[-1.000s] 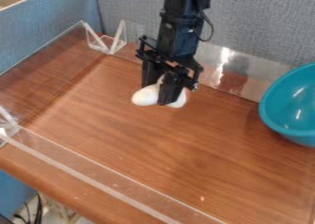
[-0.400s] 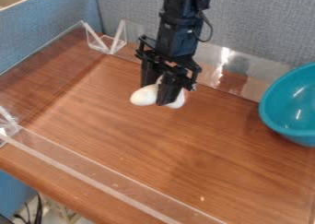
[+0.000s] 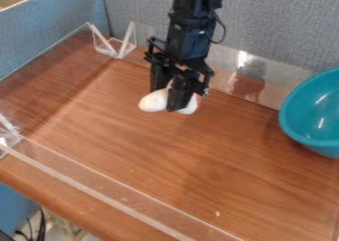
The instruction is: Remove the mushroom from inside the blue bowl and put it on the table
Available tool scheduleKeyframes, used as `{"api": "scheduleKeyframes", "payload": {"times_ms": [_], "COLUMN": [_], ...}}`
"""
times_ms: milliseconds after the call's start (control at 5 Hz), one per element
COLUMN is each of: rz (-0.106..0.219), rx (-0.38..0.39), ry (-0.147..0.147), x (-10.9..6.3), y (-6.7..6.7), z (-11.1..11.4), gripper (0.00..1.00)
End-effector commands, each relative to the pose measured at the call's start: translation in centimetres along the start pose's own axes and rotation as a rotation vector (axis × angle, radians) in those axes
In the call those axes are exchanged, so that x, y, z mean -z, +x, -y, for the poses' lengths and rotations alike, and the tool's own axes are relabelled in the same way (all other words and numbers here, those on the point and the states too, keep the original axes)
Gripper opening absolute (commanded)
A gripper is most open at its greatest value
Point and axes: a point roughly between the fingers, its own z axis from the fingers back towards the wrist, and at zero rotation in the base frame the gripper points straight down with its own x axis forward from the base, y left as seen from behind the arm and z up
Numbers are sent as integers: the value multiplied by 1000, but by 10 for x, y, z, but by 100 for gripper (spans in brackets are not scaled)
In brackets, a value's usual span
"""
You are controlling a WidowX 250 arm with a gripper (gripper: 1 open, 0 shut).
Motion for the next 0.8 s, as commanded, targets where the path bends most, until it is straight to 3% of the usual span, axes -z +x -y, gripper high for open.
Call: {"api": "scheduleKeyframes", "payload": {"times_ms": [0,600], "rz": [71,76], "rx": [0,17], "ry": [22,24], "x": [-17,-10], "y": [5,14], "z": [-9,-17], "gripper": [0,0]}}
